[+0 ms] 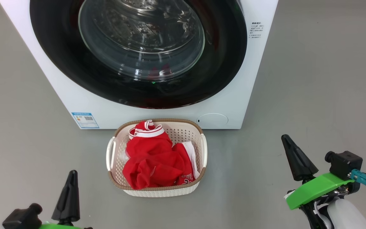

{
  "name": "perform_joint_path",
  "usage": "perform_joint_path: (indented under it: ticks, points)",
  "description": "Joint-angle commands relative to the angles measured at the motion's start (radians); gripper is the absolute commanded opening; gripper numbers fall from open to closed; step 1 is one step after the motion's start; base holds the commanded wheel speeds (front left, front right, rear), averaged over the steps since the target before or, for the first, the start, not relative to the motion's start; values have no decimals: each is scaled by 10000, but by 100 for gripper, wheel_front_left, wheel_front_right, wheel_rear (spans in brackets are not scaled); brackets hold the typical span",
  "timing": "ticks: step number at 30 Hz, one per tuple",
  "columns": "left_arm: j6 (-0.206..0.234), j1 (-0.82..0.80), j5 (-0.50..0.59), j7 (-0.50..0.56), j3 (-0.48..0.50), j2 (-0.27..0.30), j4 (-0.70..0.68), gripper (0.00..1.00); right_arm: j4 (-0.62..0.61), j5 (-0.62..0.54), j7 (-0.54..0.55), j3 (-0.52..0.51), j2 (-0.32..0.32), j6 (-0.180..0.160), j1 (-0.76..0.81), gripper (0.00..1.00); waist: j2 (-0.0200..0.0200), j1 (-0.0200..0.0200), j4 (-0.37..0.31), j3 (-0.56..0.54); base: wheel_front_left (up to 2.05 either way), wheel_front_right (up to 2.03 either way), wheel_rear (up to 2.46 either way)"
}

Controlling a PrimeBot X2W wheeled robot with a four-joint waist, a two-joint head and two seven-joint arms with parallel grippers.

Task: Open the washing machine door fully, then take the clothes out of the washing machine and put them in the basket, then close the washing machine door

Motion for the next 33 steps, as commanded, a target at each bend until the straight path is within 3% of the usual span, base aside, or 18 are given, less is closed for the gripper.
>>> perform_joint_path:
  ticks: [1, 8, 33]
  points:
    - [-7, -224, -263, 57, 115, 128, -198, 0, -286, 267, 55, -151, -53, -1, -295, 0, 0, 17, -13, -25, 0, 0, 0]
    - [-15, -267, -907, 239, 211, 109, -118, 0, -308, 911, 256, -302, 39, -3, -209, 0, 0, 1, -53, -56, 0, 0, 0]
    - [-47, -426, -3187, 899, 572, 22, 130, 0, -445, 3199, 988, -860, 377, -8, 116, 0, 0, 0, -193, -201, 0, 0, 0]
